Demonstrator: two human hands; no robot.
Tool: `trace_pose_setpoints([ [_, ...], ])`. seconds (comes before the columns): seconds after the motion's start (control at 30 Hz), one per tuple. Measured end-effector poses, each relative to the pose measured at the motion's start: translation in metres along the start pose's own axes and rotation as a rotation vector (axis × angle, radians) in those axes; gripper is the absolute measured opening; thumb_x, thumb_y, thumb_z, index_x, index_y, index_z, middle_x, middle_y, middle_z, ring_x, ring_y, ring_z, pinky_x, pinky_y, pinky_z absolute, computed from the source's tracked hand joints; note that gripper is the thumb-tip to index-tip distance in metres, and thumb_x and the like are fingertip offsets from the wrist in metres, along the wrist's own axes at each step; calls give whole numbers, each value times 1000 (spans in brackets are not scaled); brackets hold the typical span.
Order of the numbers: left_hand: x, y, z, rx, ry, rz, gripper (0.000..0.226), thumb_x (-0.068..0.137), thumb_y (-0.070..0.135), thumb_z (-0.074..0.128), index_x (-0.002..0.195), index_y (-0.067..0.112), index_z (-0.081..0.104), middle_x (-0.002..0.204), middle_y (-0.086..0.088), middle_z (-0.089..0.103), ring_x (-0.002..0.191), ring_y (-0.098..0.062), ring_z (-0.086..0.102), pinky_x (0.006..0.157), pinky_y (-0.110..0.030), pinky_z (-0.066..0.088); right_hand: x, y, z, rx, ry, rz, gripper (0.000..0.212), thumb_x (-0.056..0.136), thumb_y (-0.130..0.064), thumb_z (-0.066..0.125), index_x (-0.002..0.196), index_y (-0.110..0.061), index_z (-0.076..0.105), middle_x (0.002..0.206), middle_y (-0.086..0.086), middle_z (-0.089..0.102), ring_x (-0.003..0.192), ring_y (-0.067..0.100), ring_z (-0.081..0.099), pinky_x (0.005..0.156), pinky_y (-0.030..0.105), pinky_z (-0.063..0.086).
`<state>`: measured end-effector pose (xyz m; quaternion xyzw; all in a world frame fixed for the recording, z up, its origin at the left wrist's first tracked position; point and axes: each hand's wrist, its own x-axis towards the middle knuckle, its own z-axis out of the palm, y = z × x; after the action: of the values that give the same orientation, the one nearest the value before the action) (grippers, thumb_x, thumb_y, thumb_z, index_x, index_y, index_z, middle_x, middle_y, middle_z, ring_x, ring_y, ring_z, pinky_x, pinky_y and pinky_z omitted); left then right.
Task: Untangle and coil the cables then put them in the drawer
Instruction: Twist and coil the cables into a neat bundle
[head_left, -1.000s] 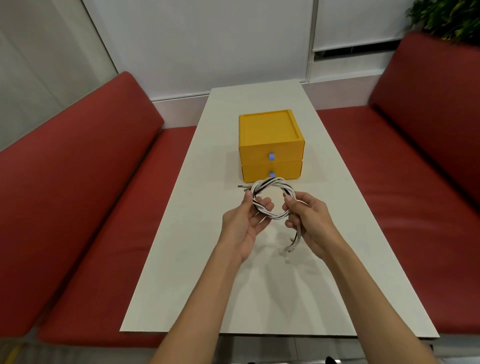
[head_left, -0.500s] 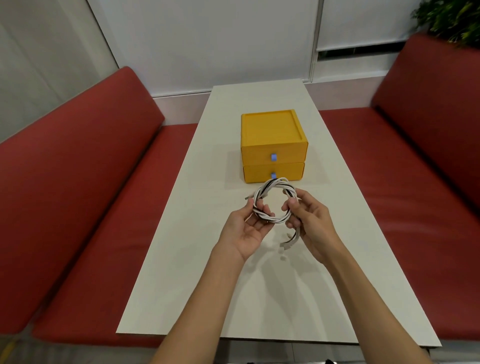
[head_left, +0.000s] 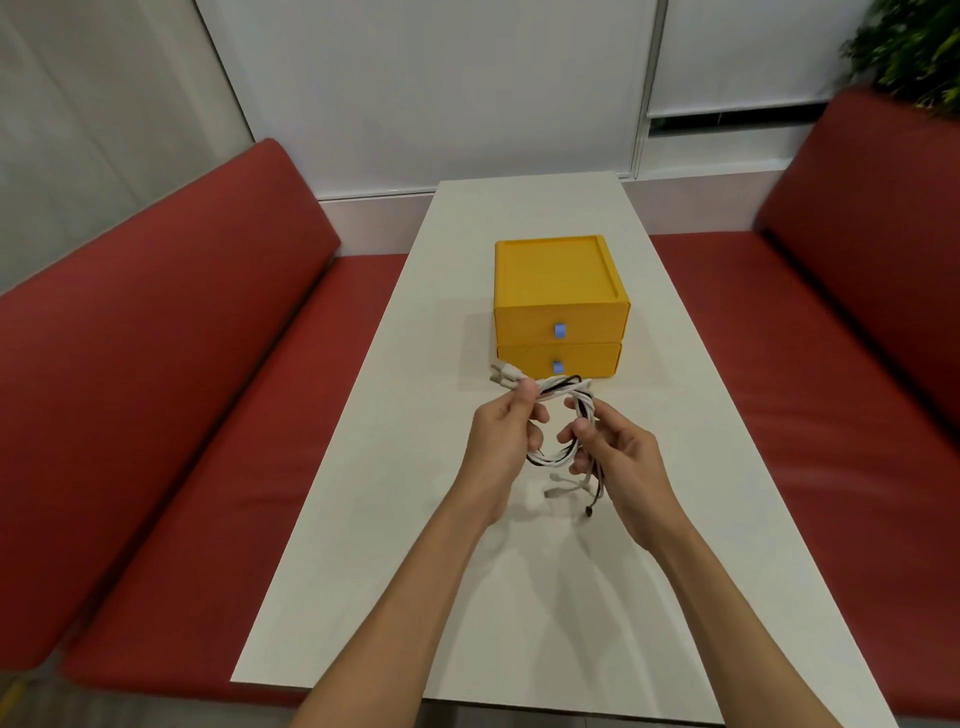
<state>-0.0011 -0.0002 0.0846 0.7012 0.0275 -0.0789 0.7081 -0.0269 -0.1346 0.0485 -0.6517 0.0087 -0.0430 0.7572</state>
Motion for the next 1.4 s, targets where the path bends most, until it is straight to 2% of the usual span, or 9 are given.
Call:
trace_pose_setpoints([
  [0.27,1,2,-6,-332,-36,-81,24,102,21,45,87,10,60,69,-1,42,39,-3,30,58,-25,33,12,-23,-11,-235,-76,-62,38,92,-31,56,130,-31,53,100,-8,71,88,0,65,77,17,51],
  [0.4,2,4,-7,-278,-56,-61,25,102,21,45,93,7,63,69,1,41,42,-4,30,57,-24,33,21,-36,-13,-255,-171,-64,20,96,-22,53,107,-17,69,86,3,71,80,12,65,71,24,51],
  [0.5,4,7,-8,-256,-51,-28,24,102,20,44,97,2,60,68,1,39,42,-3,31,57,-24,32,24,-40,-16,-196,-251,45,26,92,-29,55,99,-9,69,78,4,67,75,14,62,67,25,51],
  [0.63,13,14,-12,-330,-6,-22,23,103,19,44,93,5,59,68,0,37,42,-4,27,47,-19,31,19,-39,-18,-146,-379,241,29,86,-29,63,108,-11,62,92,13,71,85,26,70,75,34,56],
  [0.7,19,17,-19,-347,43,-18,22,102,18,44,91,5,59,68,0,37,42,-4,25,42,-16,28,16,-36,-17,-176,-421,246,23,93,-17,59,113,-6,60,81,13,68,71,23,68,70,31,55],
  [0.87,32,27,-38,-390,153,-14,25,102,14,45,86,8,62,68,-2,37,40,-3,23,39,-15,23,19,-34,-19,-293,-344,139,27,101,-13,43,103,-2,68,62,1,45,52,9,33,54,21,30],
  [1.17,33,37,-34,-465,163,10,27,101,16,47,87,4,66,65,-1,35,37,-2,24,40,-14,23,12,-25,-23,-259,-272,107,31,102,-17,40,100,-3,68,61,-3,44,55,10,30,56,23,27],
  [1.3,26,37,-26,-543,102,4,28,102,20,44,90,6,66,65,0,38,38,-3,25,40,-14,26,8,-30,-22,-242,-233,129,49,95,-45,46,110,-2,63,60,-5,36,56,11,27,54,22,26],
  [1.4,19,35,-20,-676,-18,-62,28,103,24,43,95,9,65,66,2,43,38,-3,28,46,-15,34,9,-38,-10,-230,-152,149,42,85,-55,54,107,-23,70,55,-6,30,50,10,24,47,20,22],
])
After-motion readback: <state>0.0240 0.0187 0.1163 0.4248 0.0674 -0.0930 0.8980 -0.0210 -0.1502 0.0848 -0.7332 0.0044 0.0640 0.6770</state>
